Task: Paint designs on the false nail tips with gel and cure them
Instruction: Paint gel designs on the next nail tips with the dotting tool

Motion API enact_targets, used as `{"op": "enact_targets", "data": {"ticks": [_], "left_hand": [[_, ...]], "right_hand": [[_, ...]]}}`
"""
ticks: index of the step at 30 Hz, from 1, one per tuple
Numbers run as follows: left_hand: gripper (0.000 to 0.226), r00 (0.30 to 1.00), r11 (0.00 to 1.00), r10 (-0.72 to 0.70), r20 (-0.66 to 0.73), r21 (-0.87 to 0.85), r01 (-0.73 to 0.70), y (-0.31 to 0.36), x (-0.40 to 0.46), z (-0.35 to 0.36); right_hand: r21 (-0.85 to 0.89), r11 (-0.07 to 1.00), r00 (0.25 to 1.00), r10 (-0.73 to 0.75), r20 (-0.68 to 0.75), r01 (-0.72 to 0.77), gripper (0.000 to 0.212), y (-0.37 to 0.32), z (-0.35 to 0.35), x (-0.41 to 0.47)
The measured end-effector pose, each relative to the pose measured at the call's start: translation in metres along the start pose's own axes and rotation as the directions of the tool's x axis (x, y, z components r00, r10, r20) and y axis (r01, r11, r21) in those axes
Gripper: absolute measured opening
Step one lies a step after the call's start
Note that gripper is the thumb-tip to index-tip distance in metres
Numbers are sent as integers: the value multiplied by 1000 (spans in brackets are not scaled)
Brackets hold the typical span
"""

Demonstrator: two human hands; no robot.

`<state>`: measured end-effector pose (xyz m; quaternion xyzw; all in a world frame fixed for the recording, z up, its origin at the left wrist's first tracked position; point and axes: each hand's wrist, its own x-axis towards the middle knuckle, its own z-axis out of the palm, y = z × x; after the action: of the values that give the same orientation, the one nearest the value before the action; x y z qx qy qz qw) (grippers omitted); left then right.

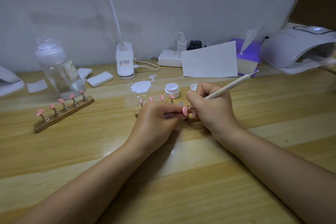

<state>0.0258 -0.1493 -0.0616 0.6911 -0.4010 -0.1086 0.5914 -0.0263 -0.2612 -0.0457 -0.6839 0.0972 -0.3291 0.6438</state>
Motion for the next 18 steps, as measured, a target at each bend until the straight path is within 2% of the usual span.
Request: {"op": "enact_targets", "data": {"ticks": [18], "left_hand": [[37, 1000, 1000, 11, -1, 22, -11, 0, 0, 0]], "right_hand": [[2, 1000, 1000, 5, 8, -5, 39, -2, 0, -1]]}}
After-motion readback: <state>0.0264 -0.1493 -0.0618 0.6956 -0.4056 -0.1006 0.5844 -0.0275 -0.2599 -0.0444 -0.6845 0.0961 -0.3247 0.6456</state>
